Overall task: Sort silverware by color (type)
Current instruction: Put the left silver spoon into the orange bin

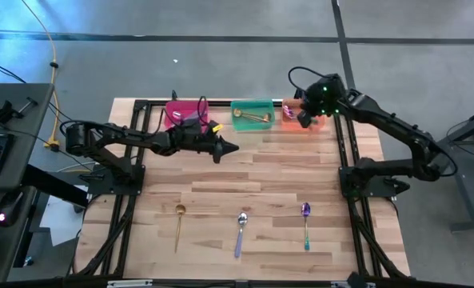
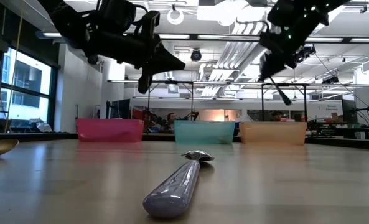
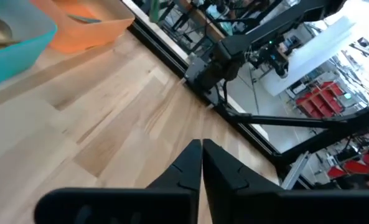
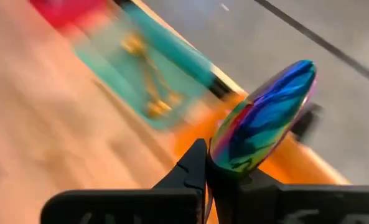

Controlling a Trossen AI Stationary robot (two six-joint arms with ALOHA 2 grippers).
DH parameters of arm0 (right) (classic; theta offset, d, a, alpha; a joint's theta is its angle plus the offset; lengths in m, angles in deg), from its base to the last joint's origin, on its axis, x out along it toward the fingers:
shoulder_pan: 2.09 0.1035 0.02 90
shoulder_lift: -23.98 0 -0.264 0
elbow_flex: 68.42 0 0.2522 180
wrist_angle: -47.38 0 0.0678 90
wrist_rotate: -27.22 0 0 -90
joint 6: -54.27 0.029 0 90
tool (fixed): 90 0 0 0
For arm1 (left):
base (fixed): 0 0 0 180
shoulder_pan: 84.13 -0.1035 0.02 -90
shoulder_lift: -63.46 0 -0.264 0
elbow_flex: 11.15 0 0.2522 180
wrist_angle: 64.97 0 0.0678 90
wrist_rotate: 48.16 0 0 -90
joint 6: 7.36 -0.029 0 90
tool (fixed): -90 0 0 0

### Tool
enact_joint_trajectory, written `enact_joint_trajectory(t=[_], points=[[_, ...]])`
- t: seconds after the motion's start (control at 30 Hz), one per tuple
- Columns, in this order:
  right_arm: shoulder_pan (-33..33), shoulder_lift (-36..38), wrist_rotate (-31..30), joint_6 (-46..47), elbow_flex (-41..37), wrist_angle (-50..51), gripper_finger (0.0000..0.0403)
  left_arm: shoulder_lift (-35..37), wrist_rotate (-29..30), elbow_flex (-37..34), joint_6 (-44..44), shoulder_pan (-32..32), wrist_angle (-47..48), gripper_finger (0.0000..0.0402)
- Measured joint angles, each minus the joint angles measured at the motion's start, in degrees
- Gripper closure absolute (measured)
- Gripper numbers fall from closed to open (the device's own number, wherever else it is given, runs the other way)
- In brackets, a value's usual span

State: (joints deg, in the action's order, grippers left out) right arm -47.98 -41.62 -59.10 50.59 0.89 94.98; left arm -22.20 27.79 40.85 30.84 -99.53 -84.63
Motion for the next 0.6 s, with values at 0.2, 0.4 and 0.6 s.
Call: enact_joint_trajectory(t=[0.2, 0.4, 0.6], points=[[-3.25, -5.92, -8.29, -12.76, 0.0, 1.56, 0.0403, 0.0, 1.59, 0.0, 0.04, 0.53, 1.5, 0.0398], [-3.76, -14.05, -12.99, -22.91, 0.0, -0.85, 0.0403, 0.39, 2.81, -0.03, -0.19, 1.34, 4.08, 0.0401], [-3.74, -21.17, -12.88, -26.96, 0.0, -6.28, 0.0403, 0.59, 4.24, -0.04, -0.33, 2.55, 5.36, 0.0401]])
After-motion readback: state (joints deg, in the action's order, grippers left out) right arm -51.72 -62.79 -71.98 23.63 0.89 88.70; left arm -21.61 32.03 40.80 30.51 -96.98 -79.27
